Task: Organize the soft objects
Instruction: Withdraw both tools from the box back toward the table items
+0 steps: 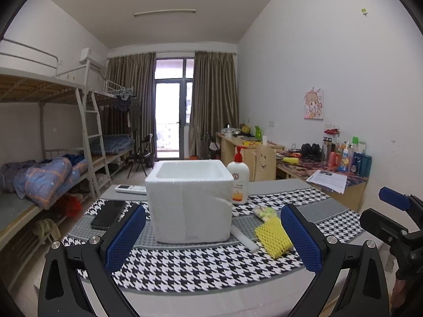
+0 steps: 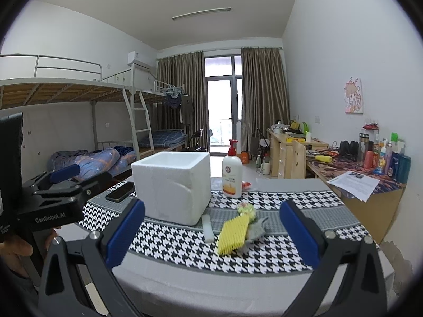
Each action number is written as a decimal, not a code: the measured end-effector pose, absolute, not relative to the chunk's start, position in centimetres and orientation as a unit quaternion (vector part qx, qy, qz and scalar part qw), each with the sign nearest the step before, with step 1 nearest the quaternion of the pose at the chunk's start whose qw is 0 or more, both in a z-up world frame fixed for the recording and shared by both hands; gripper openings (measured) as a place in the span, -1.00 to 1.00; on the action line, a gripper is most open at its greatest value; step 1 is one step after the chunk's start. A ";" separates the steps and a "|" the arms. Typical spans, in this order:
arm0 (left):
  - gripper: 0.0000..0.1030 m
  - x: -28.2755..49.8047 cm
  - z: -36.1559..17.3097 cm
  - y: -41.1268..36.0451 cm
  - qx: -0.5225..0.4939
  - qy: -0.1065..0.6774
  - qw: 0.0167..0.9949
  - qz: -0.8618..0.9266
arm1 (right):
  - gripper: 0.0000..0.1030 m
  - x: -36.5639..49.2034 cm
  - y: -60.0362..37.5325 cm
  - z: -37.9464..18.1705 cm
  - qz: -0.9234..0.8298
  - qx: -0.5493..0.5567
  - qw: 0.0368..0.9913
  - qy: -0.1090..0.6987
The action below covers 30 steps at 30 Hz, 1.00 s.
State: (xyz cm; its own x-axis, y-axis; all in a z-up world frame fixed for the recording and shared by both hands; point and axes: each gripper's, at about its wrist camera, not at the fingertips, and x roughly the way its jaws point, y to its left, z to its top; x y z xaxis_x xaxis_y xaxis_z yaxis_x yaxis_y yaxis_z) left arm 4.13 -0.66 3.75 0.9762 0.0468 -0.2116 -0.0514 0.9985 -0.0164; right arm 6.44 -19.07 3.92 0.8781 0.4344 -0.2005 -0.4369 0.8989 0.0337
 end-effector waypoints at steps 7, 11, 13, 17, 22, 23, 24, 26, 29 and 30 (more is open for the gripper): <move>0.98 3.8 2.4 -1.5 -0.007 0.101 0.995 0.018 | 0.99 6.6 -20.0 2.7 0.217 0.005 0.970 0.108; 0.98 4.4 1.6 -1.3 -0.013 0.105 0.994 0.014 | 0.99 7.1 -20.3 1.8 0.211 0.006 0.971 0.116; 0.98 4.9 1.2 -1.3 -0.014 0.111 0.994 0.011 | 0.99 7.3 -20.3 1.6 0.208 0.005 0.971 0.119; 0.98 5.6 0.6 -1.1 -0.013 0.120 0.993 0.011 | 0.99 7.8 -20.1 0.9 0.206 -0.004 0.970 0.126; 0.98 6.4 -0.6 -0.9 -0.019 0.132 0.991 0.012 | 0.99 8.5 -19.7 -0.3 0.205 -0.006 0.969 0.139; 0.98 6.7 -1.0 -1.0 -0.019 0.134 0.991 0.013 | 0.99 8.7 -19.5 -0.6 0.206 -0.005 0.968 0.144; 0.98 6.9 -1.3 -1.0 -0.017 0.137 0.990 0.013 | 0.99 9.1 -19.4 -0.8 0.207 -0.006 0.967 0.149; 0.98 7.5 -1.8 -1.2 -0.015 0.145 0.989 0.012 | 0.99 9.6 -19.1 -1.3 0.208 -0.007 0.966 0.157; 0.98 8.5 -2.8 -1.3 -0.016 0.163 0.986 0.004 | 0.99 10.4 -18.9 -1.8 0.206 -0.006 0.964 0.168; 0.98 8.8 -3.0 -1.4 -0.017 0.167 0.986 0.002 | 0.99 10.8 -18.9 -2.0 0.205 -0.006 0.964 0.172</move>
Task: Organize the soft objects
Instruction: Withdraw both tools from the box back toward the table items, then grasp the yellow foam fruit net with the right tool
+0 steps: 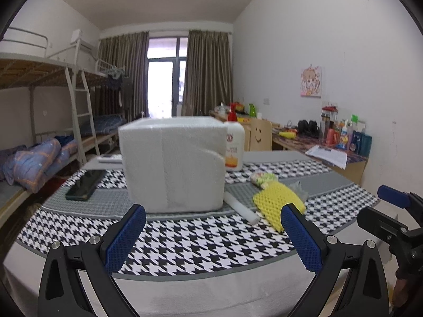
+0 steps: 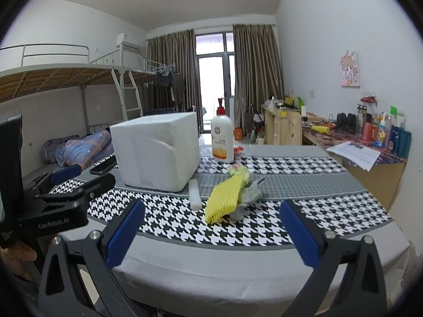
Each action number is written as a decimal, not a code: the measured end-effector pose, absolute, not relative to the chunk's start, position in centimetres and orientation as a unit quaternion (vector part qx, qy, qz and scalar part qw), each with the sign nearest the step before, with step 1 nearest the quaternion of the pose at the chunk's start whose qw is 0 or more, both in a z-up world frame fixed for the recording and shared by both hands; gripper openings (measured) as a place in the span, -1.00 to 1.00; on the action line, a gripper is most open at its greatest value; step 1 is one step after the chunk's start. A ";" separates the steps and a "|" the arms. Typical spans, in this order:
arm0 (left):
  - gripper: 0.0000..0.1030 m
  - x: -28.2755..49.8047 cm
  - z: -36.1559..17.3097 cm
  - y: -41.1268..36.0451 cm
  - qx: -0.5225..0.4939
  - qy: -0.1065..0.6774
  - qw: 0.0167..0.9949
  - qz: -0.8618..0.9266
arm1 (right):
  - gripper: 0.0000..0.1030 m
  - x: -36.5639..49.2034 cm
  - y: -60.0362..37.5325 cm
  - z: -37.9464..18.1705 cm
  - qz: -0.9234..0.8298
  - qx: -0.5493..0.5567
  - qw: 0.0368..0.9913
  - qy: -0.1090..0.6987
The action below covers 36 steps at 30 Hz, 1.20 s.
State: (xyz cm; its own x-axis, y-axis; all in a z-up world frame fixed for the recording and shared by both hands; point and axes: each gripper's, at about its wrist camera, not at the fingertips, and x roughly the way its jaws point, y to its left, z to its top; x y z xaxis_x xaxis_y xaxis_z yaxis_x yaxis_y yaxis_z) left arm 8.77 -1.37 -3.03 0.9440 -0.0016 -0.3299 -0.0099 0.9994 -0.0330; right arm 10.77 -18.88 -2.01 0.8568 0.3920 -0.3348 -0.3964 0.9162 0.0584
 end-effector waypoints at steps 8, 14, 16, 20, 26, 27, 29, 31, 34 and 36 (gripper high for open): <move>0.98 11.2 -4.6 -1.6 -0.008 0.198 0.980 -0.008 | 0.99 13.3 -18.4 -3.5 0.195 -0.014 0.960 0.202; 0.98 12.8 -5.0 -1.8 -0.010 0.216 0.976 -0.012 | 0.99 14.8 -18.2 -3.9 0.200 -0.014 0.956 0.215; 0.98 13.2 -5.0 -1.9 -0.010 0.219 0.976 -0.012 | 0.99 15.4 -18.1 -4.1 0.204 -0.011 0.954 0.220; 0.98 14.0 -5.2 -1.9 -0.010 0.228 0.974 -0.012 | 0.99 16.6 -17.8 -4.3 0.210 -0.010 0.950 0.231; 0.98 15.5 -5.9 -1.7 -0.020 0.244 0.969 -0.012 | 0.92 18.3 -16.9 -4.6 0.219 -0.017 0.945 0.243; 0.98 15.7 -6.0 -1.6 -0.022 0.247 0.969 -0.011 | 0.82 18.6 -16.8 -4.7 0.220 -0.019 0.944 0.247; 0.98 16.0 -6.1 -1.5 -0.026 0.252 0.967 -0.016 | 0.64 19.3 -16.4 -4.8 0.224 -0.019 0.940 0.256; 0.98 16.3 -6.2 -1.4 -0.026 0.256 0.966 -0.017 | 0.41 20.0 -16.3 -5.0 0.229 -0.016 0.936 0.265; 0.98 16.6 -6.3 -1.5 -0.026 0.261 0.965 -0.023 | 0.23 20.8 -15.9 -5.3 0.231 -0.015 0.933 0.275; 0.98 16.8 -6.3 -1.6 -0.024 0.263 0.964 -0.026 | 0.17 21.0 -15.7 -5.4 0.227 -0.019 0.933 0.278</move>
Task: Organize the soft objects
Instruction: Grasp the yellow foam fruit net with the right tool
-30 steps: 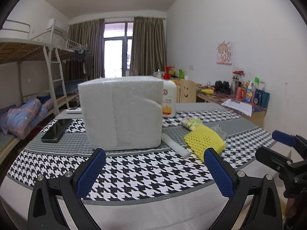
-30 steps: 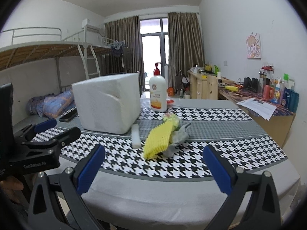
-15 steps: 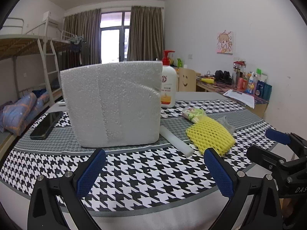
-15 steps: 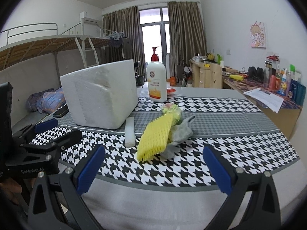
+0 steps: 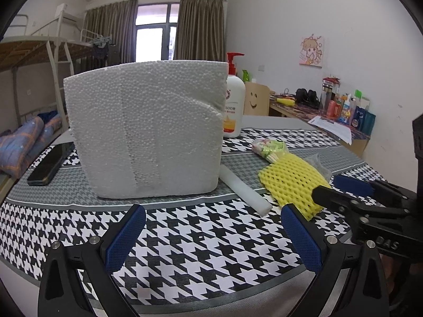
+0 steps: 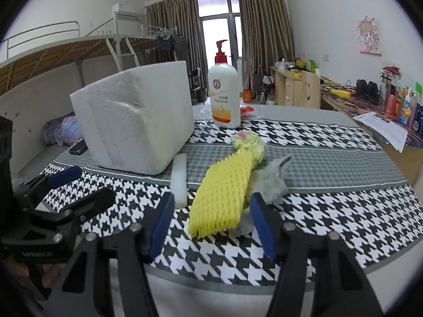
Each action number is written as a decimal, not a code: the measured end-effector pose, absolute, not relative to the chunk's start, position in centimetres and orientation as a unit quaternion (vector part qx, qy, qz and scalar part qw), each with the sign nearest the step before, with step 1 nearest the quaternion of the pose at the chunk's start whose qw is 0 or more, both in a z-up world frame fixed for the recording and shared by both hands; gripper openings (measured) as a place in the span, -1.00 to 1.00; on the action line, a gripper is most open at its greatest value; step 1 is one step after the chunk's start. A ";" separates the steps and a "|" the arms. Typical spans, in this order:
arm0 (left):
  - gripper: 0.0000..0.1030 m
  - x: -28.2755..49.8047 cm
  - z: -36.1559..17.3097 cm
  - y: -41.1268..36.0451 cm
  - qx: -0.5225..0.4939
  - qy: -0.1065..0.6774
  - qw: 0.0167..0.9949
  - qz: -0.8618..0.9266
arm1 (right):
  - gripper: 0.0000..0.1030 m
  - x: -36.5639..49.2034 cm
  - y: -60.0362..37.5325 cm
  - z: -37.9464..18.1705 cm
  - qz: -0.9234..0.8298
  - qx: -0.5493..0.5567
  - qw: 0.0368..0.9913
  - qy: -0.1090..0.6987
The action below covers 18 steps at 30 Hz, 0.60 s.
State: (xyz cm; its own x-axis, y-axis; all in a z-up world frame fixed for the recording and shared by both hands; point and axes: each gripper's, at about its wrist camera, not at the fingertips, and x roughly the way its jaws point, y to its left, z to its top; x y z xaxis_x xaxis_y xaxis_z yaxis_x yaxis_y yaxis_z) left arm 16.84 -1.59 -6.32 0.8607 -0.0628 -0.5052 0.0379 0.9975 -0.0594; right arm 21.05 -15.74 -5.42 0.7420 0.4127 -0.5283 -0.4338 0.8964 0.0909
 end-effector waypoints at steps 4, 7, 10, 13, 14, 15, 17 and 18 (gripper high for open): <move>0.98 17.1 -6.4 -1.5 -0.024 0.266 0.963 -0.028 | 0.03 21.6 -15.5 -5.8 0.224 -0.022 0.930 0.291; 0.98 17.3 -6.6 -1.6 -0.025 0.270 0.962 -0.029 | -0.25 21.8 -15.1 -5.9 0.227 -0.027 0.928 0.294; 0.98 17.5 -6.7 -1.5 -0.024 0.272 0.961 -0.028 | -0.55 21.7 -14.9 -5.9 0.232 -0.029 0.926 0.296; 0.98 17.5 -6.7 -1.7 -0.022 0.274 0.961 -0.027 | -0.75 21.8 -14.9 -6.1 0.231 -0.031 0.925 0.300; 0.98 17.5 -6.7 -1.8 -0.022 0.273 0.961 -0.027 | -0.75 21.9 -14.9 -6.1 0.230 -0.029 0.925 0.302; 0.98 17.5 -6.6 -1.9 -0.022 0.273 0.961 -0.027 | -0.76 21.8 -15.0 -6.0 0.231 -0.028 0.925 0.301; 0.98 17.5 -6.6 -2.0 -0.021 0.274 0.961 -0.029 | -0.76 21.6 -15.4 -5.7 0.232 -0.022 0.926 0.296; 0.98 17.5 -6.6 -2.0 -0.020 0.274 0.961 -0.029 | -0.76 21.6 -15.6 -5.5 0.235 -0.019 0.926 0.294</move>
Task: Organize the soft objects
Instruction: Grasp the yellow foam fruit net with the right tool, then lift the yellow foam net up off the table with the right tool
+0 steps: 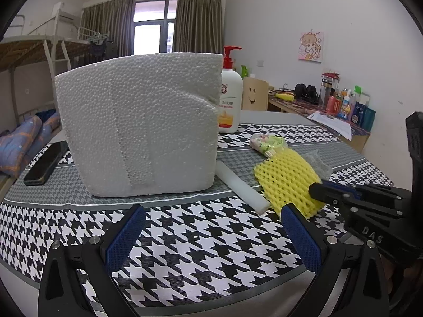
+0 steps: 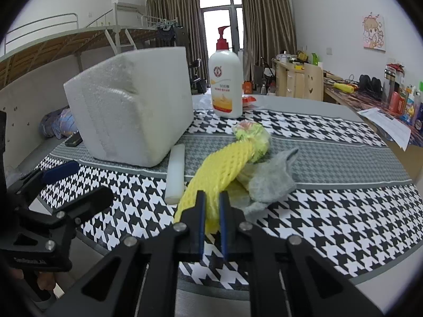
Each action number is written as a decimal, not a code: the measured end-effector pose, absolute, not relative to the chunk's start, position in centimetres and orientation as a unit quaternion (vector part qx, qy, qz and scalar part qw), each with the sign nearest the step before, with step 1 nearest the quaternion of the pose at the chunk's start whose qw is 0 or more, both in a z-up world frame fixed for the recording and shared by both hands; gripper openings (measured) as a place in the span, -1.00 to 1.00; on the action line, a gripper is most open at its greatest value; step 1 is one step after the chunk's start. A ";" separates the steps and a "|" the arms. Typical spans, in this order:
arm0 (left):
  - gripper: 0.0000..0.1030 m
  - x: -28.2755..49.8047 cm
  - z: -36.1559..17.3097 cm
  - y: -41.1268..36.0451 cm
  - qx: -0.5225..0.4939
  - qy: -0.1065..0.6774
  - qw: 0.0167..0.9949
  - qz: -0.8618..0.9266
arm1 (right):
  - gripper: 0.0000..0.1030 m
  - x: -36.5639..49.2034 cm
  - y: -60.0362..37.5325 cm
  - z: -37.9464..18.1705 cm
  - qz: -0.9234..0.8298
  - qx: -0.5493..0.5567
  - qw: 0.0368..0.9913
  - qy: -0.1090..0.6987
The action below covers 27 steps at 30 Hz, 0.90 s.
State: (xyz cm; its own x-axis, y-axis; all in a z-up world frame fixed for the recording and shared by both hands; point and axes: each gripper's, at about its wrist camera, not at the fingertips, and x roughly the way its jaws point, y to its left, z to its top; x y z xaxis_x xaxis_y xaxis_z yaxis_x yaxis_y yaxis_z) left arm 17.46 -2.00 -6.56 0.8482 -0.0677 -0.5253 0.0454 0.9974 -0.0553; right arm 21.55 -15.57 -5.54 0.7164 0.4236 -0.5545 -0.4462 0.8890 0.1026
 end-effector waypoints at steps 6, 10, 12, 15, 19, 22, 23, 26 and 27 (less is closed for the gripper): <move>0.98 17.8 -6.0 -2.8 -0.023 0.275 0.961 -0.035 | -0.76 20.6 -17.1 -3.7 0.234 -0.005 0.934 0.270; 0.98 18.2 -5.5 -3.6 -0.021 0.276 0.960 -0.039 | -0.76 20.1 -18.4 -2.9 0.226 0.002 0.939 0.258; 0.98 18.4 -5.3 -4.2 -0.016 0.278 0.960 -0.039 | -0.76 20.0 -19.1 -2.7 0.221 0.006 0.941 0.255; 0.98 19.0 -5.4 -5.2 -0.005 0.284 0.958 -0.030 | -0.76 19.9 -20.2 -2.7 0.214 0.012 0.944 0.250; 0.98 20.2 -5.8 -6.5 0.000 0.299 0.954 -0.027 | -0.76 19.8 -21.8 -2.8 0.202 0.021 0.948 0.247; 0.98 21.1 -6.2 -7.3 -0.001 0.309 0.951 -0.020 | -0.76 19.7 -22.8 -3.0 0.197 0.027 0.949 0.246; 0.98 21.4 -6.3 -7.6 -0.001 0.312 0.950 -0.013 | -0.76 19.8 -23.2 -3.1 0.195 0.029 0.949 0.246; 0.98 22.3 -6.7 -8.1 -0.005 0.322 0.947 0.000 | -0.76 19.9 -23.9 -3.4 0.192 0.035 0.949 0.248; 0.98 22.7 -6.9 -8.3 -0.005 0.328 0.945 0.004 | -0.76 20.0 -24.2 -3.6 0.192 0.037 0.949 0.248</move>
State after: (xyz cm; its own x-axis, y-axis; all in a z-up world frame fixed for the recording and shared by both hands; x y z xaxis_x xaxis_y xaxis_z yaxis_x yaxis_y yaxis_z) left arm 22.73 -8.28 -6.94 0.7845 0.0039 -0.6202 -0.0110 0.9999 -0.0076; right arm 19.96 -24.24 -3.56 0.8030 0.3824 -0.4571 -0.3454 0.9237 0.1659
